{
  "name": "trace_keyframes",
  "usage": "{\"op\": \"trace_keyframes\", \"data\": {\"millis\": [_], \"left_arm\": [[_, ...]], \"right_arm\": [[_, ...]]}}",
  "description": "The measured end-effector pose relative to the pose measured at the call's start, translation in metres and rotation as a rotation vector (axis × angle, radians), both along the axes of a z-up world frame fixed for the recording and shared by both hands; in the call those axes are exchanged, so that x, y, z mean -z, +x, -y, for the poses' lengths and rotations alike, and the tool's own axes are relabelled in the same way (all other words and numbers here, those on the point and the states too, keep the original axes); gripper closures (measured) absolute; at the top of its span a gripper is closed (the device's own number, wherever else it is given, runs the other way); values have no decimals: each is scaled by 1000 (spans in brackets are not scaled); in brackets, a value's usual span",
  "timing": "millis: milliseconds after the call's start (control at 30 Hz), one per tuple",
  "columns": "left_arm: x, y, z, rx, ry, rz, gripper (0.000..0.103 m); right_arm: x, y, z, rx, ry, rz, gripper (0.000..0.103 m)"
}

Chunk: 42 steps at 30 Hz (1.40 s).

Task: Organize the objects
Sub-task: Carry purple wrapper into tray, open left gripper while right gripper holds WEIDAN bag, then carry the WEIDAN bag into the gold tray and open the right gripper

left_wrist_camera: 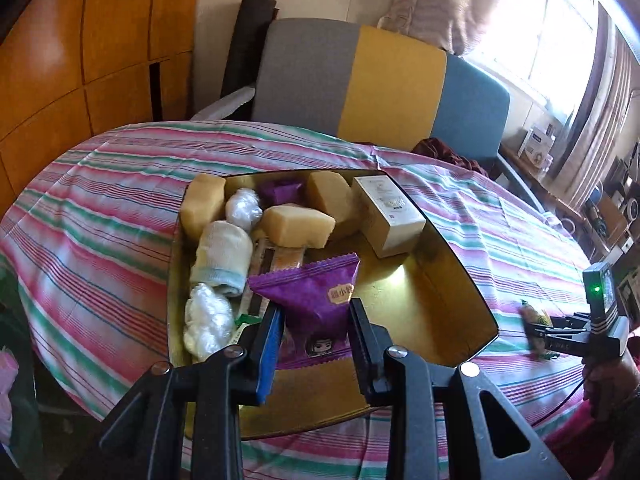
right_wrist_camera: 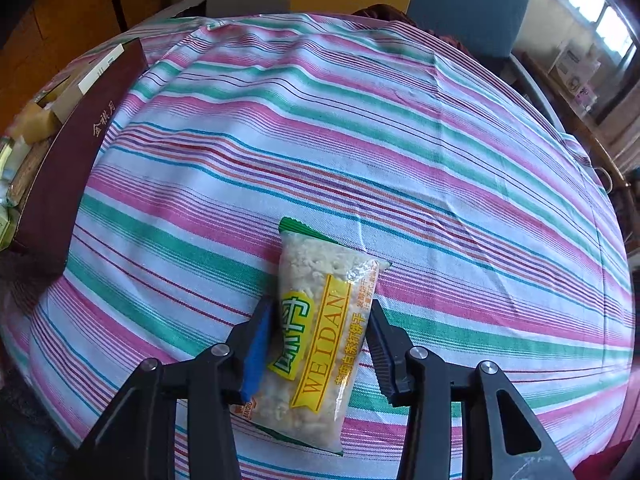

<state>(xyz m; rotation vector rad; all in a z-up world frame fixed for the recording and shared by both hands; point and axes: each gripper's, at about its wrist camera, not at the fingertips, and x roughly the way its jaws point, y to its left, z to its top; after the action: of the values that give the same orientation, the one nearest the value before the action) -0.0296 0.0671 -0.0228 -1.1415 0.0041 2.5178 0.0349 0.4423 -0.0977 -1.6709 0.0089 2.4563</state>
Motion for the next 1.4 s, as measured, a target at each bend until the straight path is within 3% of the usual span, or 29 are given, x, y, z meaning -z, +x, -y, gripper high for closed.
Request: {"op": "trace_keyframes", "data": {"millis": [567, 833, 1033, 1400], "left_arm": [[19, -17, -42, 71, -64, 46, 71], [43, -43, -56, 91, -87, 140, 70], [50, -56, -51, 45, -92, 169, 67], [34, -33, -22, -6, -56, 130, 67]], "right_arm": [[0, -1, -1, -13, 18, -3, 57], [0, -2, -1, -17, 23, -3, 57], [0, -1, -1, -18, 23, -3, 57], [-2, -2, -1, -18, 33, -7, 58]]}}
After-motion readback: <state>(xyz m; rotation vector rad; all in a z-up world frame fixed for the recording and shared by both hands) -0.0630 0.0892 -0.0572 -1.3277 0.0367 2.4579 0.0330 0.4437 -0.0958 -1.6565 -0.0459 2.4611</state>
